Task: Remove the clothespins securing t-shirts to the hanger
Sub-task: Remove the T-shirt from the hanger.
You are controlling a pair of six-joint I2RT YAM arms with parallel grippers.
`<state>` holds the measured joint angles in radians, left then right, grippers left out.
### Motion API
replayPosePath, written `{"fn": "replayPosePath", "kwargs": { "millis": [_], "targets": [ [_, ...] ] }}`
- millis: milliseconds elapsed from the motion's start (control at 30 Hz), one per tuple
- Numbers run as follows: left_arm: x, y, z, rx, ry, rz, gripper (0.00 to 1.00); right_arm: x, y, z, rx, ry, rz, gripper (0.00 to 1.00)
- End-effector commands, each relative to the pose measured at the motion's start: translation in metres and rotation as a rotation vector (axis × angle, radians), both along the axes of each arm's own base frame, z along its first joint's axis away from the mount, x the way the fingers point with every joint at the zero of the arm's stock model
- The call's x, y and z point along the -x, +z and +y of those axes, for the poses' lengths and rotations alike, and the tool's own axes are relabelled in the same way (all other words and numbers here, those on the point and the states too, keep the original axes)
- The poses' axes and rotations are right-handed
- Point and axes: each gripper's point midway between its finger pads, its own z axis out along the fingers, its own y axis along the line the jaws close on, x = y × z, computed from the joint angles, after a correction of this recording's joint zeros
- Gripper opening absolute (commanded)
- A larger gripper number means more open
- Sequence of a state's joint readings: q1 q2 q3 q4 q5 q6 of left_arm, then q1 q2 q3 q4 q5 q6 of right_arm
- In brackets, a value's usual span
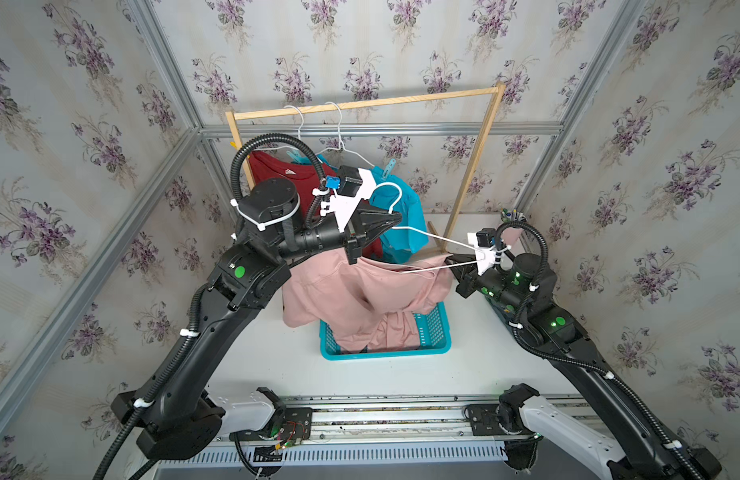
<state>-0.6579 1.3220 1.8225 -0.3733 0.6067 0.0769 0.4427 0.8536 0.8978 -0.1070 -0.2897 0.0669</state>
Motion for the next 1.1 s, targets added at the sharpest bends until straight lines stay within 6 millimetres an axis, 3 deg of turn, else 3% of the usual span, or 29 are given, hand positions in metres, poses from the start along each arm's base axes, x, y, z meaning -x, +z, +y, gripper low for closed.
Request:
{"fn": "replayPosePath", "kwargs": {
  "millis": [0, 133, 167, 267, 700, 833, 1067],
  "targets": [
    [-0.011, 0.009, -0.013, 0.026, 0.042, -0.031, 0.00, 0.000, 0.010, -0.004, -0.030, -0.026, -0.036, 0.00],
    [-0.022, 0.003, -0.030, 0.041, 0.046, -0.001, 0.00, -0.006, 0.010, -0.021, -0.017, -0.129, -0.031, 0.00],
    [-0.032, -0.007, -0.039, 0.030, 0.050, 0.022, 0.00, -0.006, 0.015, -0.027, -0.014, -0.160, -0.047, 0.00],
    [-0.040, -0.006, -0.046, 0.047, 0.058, 0.035, 0.00, -0.003, 0.038, -0.047, -0.020, -0.249, -0.124, 0.00],
    [-0.036, 0.011, -0.073, 0.082, 0.014, 0.006, 0.00, 0.021, 0.110, -0.091, -0.171, -0.429, -0.327, 0.00],
    [-0.033, 0.010, -0.081, 0.081, -0.001, 0.005, 0.00, 0.027, 0.122, -0.092, -0.211, -0.418, -0.362, 0.00],
    [-0.027, 0.012, -0.089, 0.095, -0.014, 0.012, 0.00, 0.021, 0.117, -0.085, -0.218, -0.396, -0.337, 0.00]
  ]
}}
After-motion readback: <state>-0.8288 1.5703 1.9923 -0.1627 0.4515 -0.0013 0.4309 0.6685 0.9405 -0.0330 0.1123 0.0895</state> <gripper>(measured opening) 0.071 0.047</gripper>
